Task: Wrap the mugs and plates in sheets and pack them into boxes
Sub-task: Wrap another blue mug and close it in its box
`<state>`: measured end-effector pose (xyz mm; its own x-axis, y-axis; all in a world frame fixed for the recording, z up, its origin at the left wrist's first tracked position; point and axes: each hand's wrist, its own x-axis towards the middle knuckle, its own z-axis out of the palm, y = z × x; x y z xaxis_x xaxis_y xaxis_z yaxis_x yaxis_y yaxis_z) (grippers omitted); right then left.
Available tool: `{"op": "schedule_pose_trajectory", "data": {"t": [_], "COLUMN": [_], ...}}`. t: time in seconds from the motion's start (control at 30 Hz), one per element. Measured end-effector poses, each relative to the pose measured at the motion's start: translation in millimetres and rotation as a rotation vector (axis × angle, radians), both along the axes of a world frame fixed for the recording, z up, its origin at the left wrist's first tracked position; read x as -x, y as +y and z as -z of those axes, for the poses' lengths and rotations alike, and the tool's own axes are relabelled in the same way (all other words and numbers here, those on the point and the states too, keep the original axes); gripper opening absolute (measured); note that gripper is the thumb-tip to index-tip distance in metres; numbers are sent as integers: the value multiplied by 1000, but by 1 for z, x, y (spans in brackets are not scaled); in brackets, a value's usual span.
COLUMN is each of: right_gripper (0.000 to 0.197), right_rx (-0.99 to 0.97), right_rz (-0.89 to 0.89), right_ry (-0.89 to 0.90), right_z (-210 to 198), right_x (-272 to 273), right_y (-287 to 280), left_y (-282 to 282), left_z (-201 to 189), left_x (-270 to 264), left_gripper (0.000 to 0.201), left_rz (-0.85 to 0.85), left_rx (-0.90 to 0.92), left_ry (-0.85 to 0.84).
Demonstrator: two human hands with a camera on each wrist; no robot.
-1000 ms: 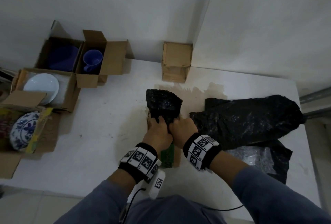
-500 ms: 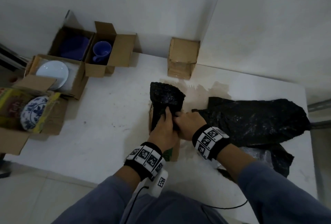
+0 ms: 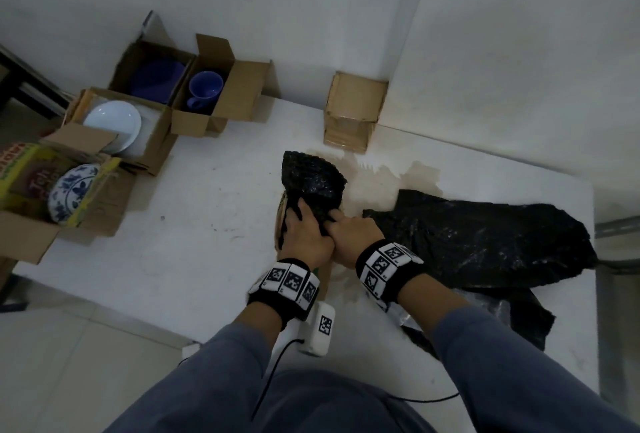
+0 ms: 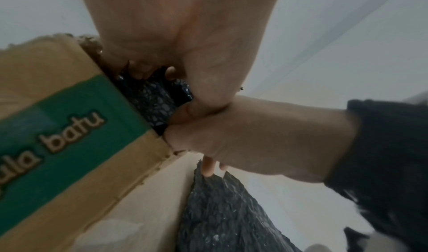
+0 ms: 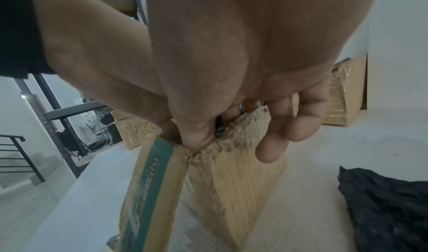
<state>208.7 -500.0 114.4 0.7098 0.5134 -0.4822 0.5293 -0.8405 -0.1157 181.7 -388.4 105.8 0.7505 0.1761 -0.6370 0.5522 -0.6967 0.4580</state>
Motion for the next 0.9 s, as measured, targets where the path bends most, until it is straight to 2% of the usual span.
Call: {"op": "schedule_pose_trajectory", "data": {"t": [0.23, 0.4, 0.53, 0.6, 0.7, 0.83, 0.9], "right_gripper": [58, 60, 58, 58, 53, 49, 54], "right_rx": [-30, -43, -37, -43, -32, -54, -71], "right_rz": [59, 47, 40, 37, 19, 60, 119], "right_ry": [22, 41, 86, 92, 33, -70, -55], "right_z": [6, 9, 5, 3, -3, -8, -7], "right_x": [-7, -15, -16, -16, -12, -2, -3], "right_y": [2, 3, 5, 5, 4, 6, 11], "left_y": [-3, -2, 7, 14, 24, 23, 21], "left_z": [-8, -14, -29, -35, -40, -32, -20], "left_x": [-18, -31, -47, -54, -57, -35, -27], "left_gripper": [82, 64, 25, 23, 23, 18, 27], "left_rz": [-78, 60, 291, 376, 420, 405, 450], "left_rx": [-76, -203, -390, -413, -333, -313, -239], "left_ry": [-35, 54, 24, 26, 44, -153, -161]}}
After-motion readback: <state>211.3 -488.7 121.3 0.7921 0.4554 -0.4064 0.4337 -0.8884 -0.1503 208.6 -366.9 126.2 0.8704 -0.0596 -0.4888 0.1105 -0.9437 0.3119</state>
